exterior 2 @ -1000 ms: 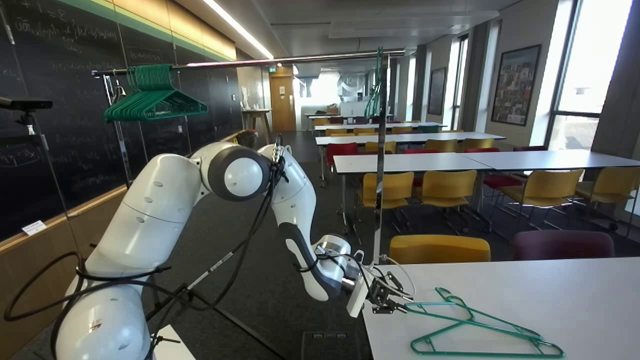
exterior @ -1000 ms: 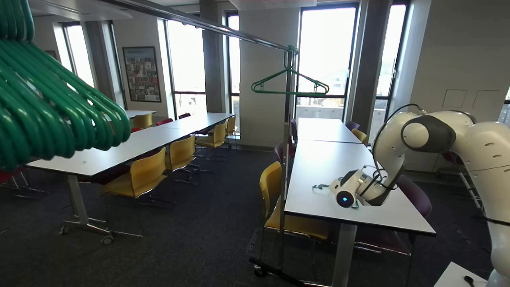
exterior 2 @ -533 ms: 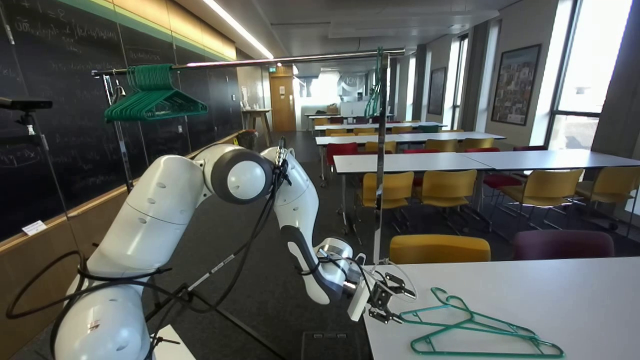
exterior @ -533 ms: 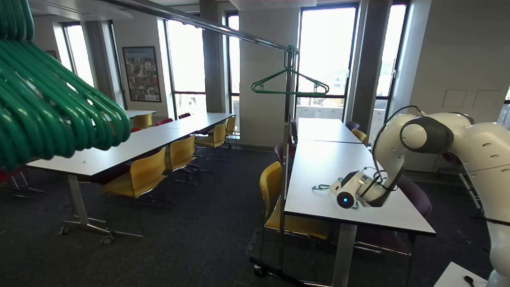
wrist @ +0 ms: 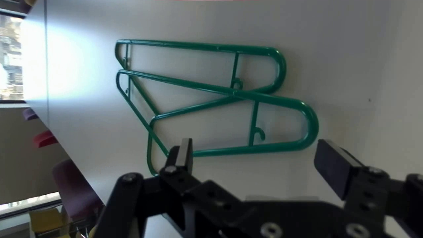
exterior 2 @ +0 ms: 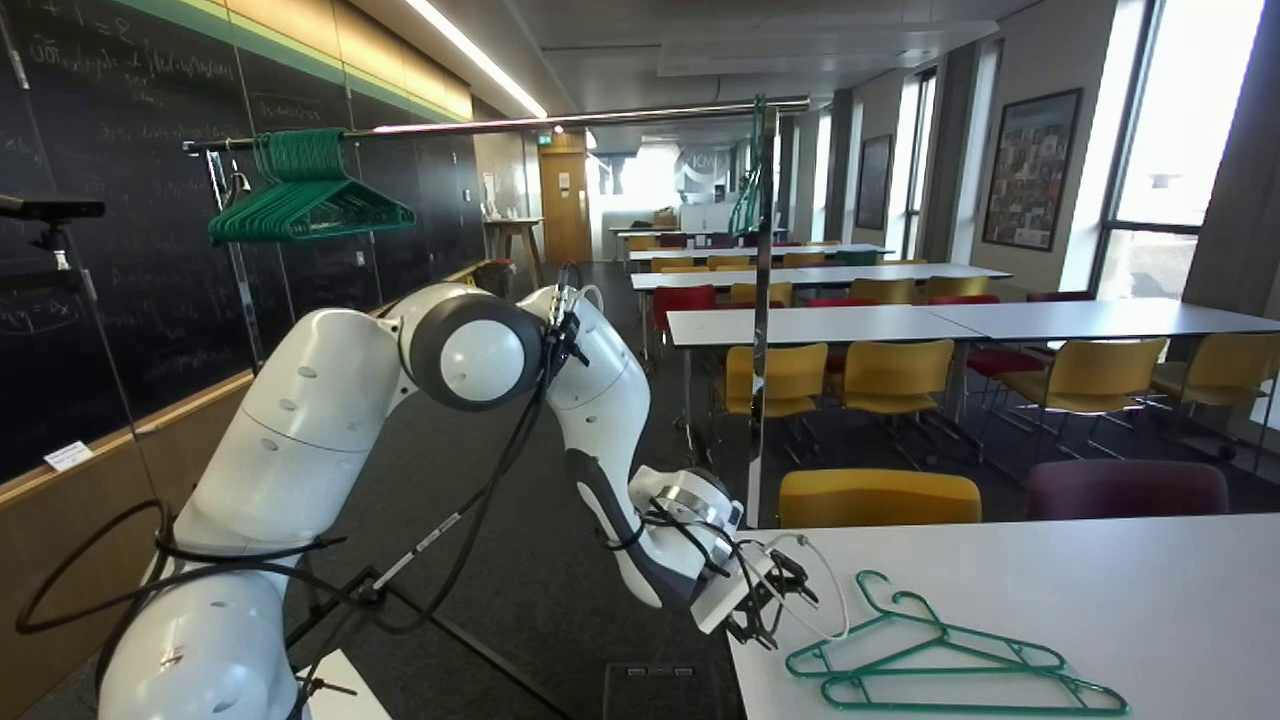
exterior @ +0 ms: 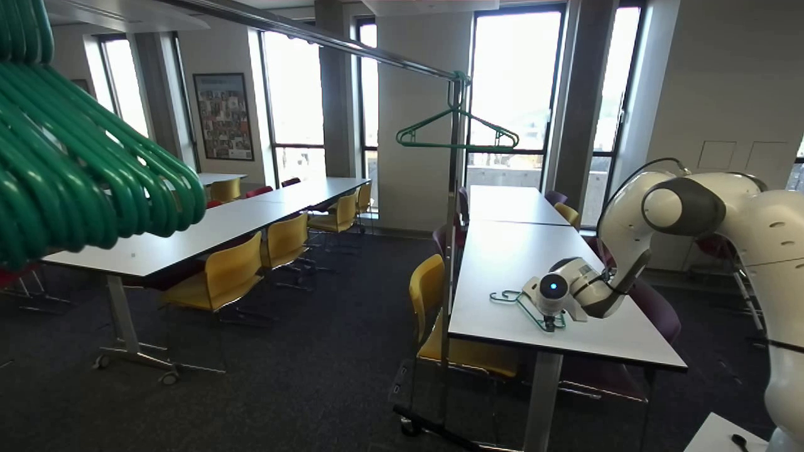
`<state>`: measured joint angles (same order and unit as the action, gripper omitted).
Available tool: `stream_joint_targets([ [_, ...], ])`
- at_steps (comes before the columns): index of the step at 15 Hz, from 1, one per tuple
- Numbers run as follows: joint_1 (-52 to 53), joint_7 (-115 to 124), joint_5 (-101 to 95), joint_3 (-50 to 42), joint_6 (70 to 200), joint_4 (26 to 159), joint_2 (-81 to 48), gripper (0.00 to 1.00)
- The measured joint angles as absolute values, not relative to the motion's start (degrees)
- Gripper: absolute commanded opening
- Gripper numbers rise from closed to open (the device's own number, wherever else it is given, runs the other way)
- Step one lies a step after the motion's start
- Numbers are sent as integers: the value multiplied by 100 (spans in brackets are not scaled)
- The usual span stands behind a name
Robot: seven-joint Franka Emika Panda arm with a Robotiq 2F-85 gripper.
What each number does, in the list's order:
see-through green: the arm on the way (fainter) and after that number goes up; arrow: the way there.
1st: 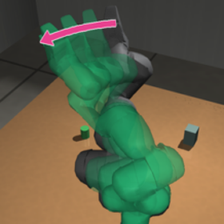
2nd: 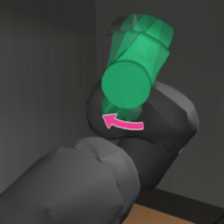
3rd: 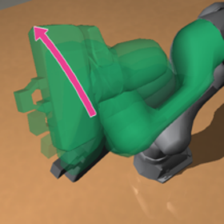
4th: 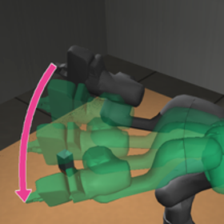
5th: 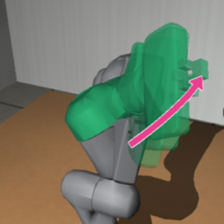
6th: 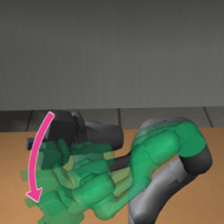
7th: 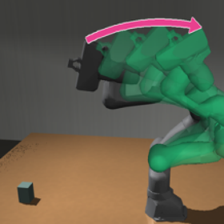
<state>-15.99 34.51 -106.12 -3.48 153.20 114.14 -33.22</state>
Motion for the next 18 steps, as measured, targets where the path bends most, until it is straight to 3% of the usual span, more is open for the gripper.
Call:
stream_joint_targets([
  [5,-2378,1219,-8095,8,16432,12114,-2541,100],
  [11,-4425,-1080,-5101,2532,15040,13583,-1612,100],
  [18,-6147,-3356,-1673,4886,14624,13604,-775,100],
])
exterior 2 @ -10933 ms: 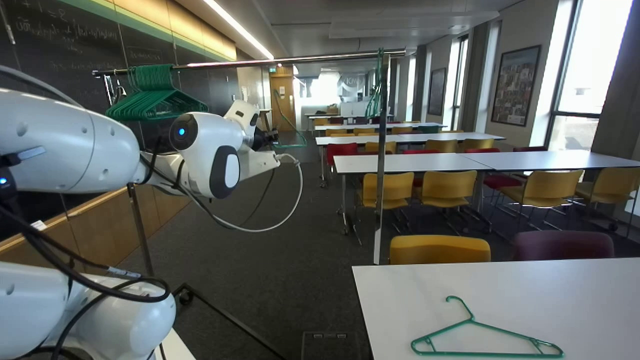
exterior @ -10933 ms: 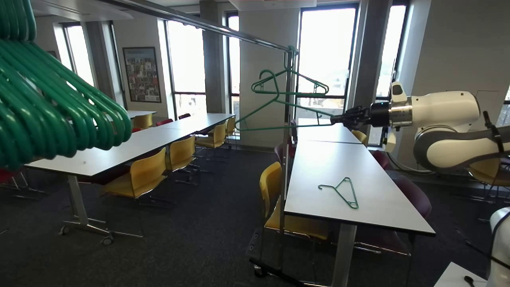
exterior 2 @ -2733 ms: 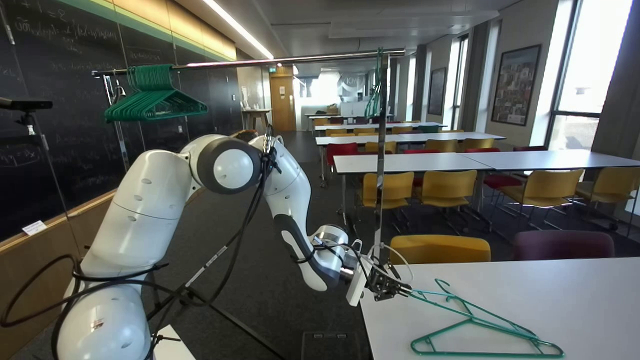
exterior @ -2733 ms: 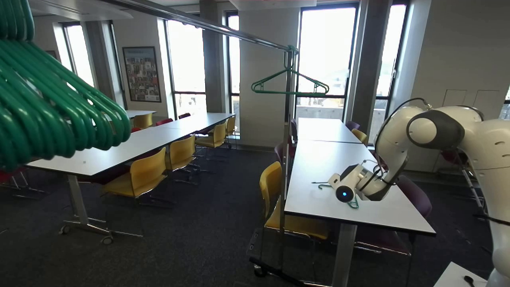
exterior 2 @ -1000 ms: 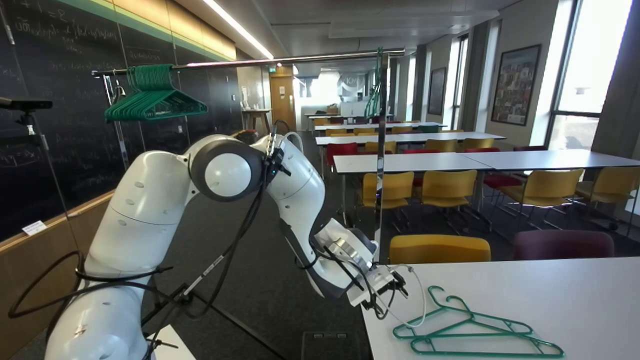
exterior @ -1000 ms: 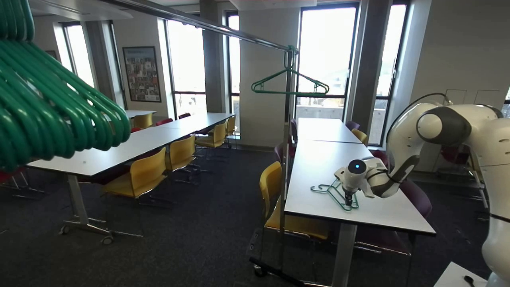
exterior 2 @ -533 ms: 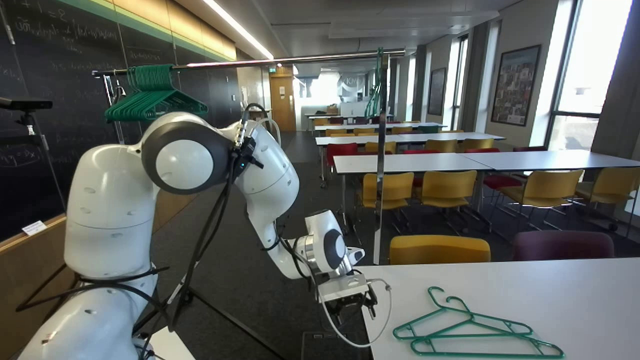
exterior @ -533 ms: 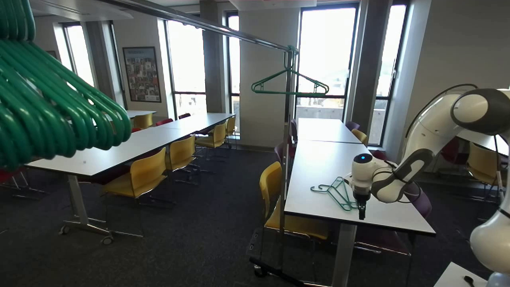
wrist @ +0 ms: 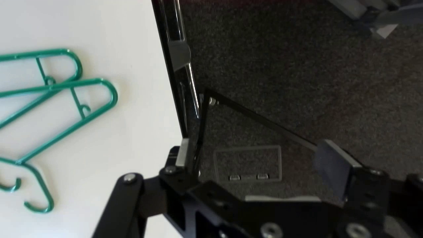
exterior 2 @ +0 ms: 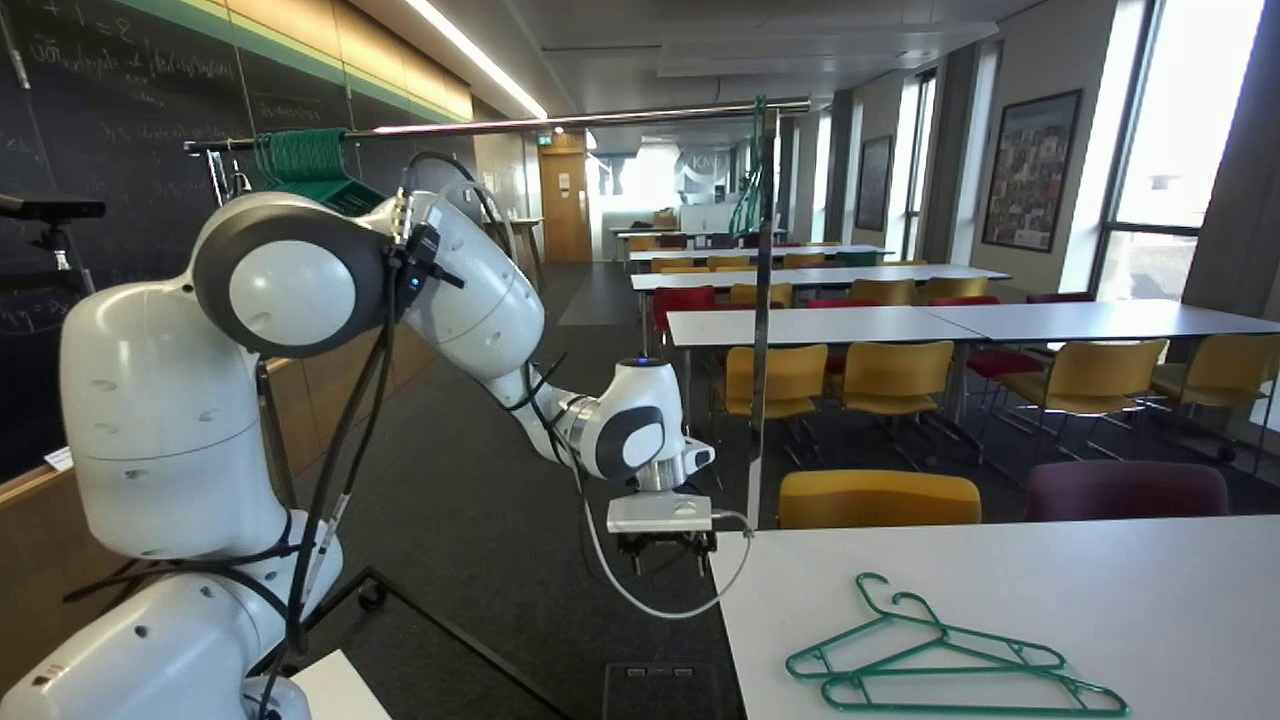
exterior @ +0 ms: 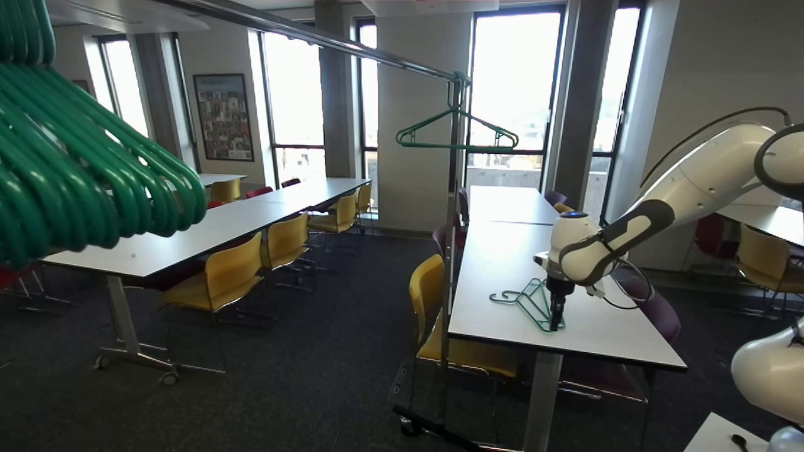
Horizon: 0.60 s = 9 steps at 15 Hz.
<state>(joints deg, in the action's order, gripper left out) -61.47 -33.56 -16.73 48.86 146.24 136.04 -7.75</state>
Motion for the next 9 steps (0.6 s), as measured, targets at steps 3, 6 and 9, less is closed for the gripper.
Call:
stream_joint_targets([
  [3,-6347,-4314,-211,5275,15050,13552,-237,100],
  [6,-6309,-5482,1276,5405,15737,13537,155,100],
  [9,-6086,-6797,2741,5393,16347,13478,340,100],
])
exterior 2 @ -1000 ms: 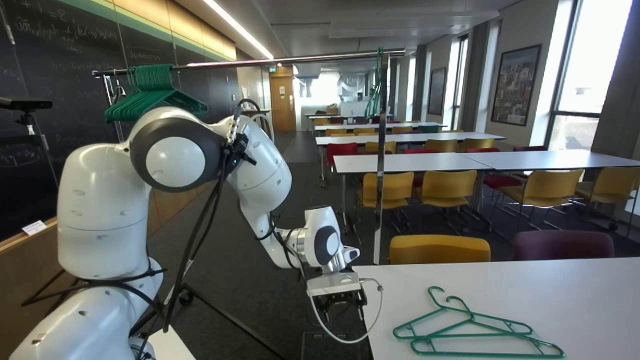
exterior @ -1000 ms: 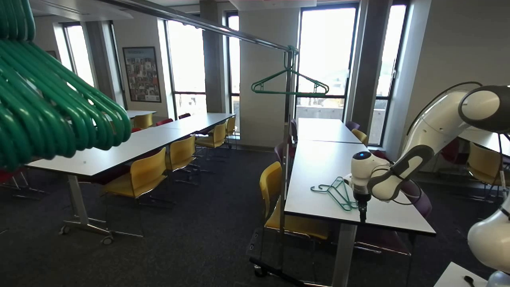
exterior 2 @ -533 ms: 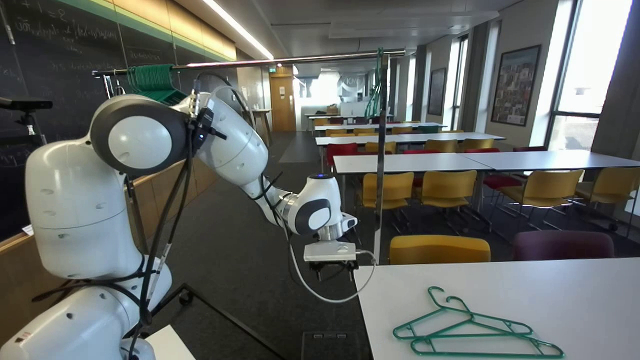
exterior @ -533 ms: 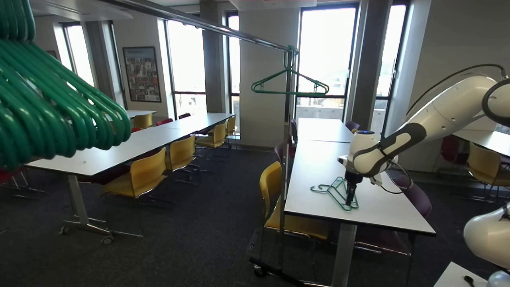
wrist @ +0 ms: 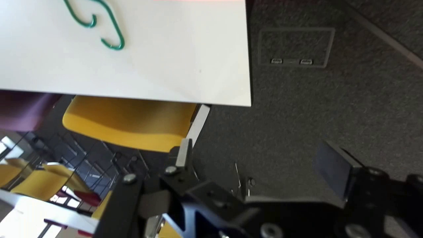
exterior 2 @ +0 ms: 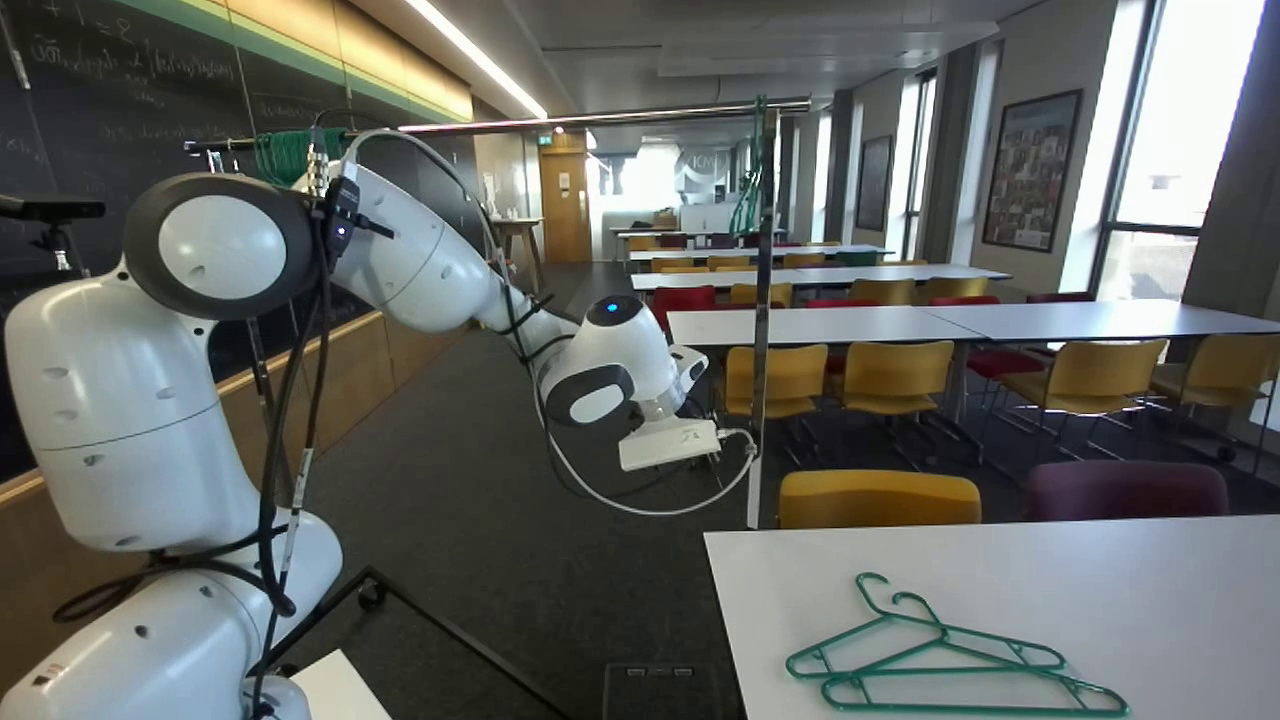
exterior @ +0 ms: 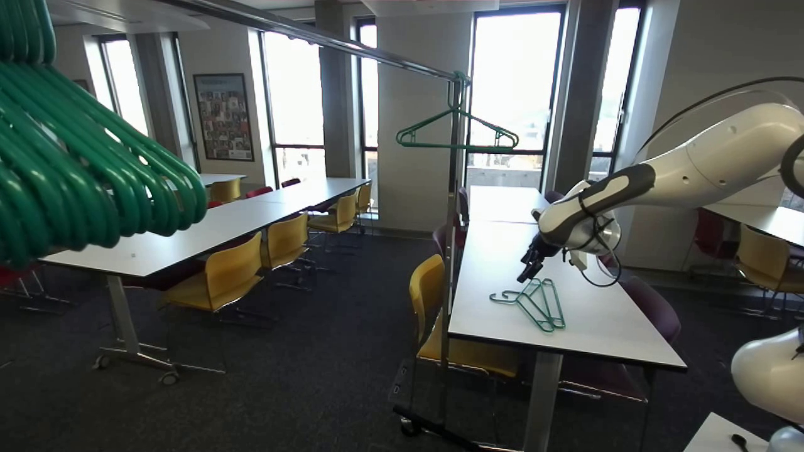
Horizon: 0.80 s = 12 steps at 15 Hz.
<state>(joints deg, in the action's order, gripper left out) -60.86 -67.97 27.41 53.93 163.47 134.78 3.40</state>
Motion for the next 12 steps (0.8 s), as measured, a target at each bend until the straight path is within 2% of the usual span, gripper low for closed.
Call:
stream_joint_targets([
  [7,-5140,-9882,6140,5093,17024,12706,361,100],
  [12,-4856,-11508,8465,4544,16246,12058,687,100],
])
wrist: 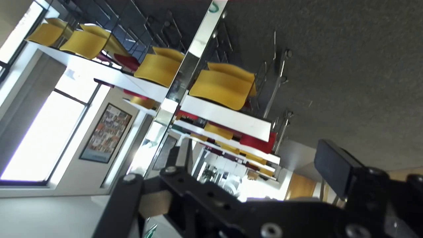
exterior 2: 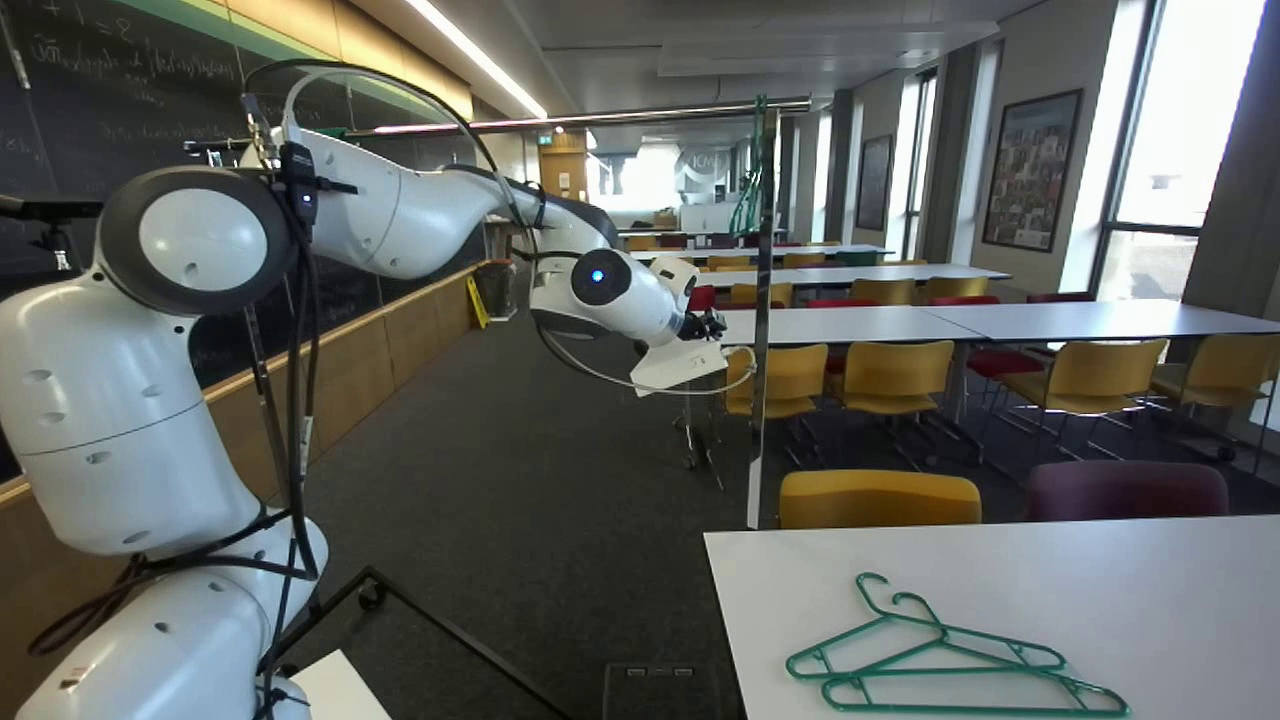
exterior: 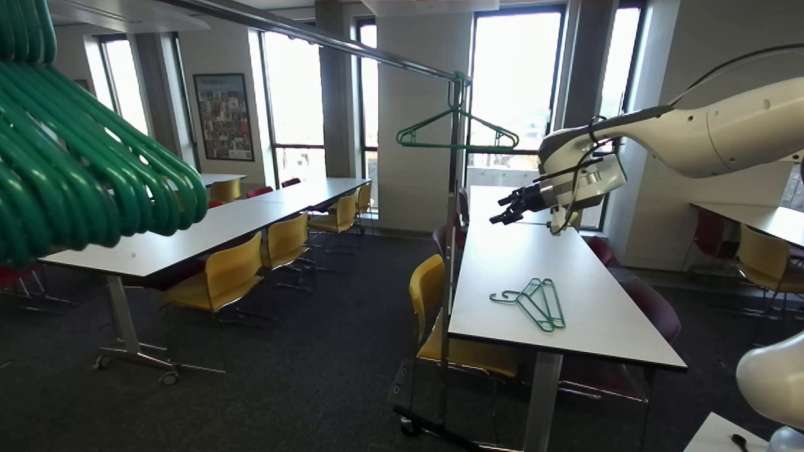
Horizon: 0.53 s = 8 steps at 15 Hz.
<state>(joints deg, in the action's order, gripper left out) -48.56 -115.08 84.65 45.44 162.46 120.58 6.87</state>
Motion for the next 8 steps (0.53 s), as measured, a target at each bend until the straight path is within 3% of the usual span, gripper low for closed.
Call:
stream_joint_targets([
  [8,-4881,-12129,9408,4094,15760,12494,1215,100],
])
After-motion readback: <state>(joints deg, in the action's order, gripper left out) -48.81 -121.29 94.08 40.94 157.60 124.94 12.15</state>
